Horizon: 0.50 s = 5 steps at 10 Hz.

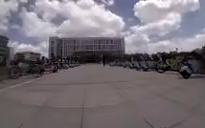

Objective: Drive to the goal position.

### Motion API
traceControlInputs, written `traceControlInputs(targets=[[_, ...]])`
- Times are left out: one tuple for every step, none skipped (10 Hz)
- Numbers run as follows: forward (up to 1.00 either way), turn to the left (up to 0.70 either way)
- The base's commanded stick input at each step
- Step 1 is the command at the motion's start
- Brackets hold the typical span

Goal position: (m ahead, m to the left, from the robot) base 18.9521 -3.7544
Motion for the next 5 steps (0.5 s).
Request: traceControlInputs(targets=[[0.7,0.0],[0.7,0.0],[0.7,0.0],[0.7,0.0],[0.7,0.0]])
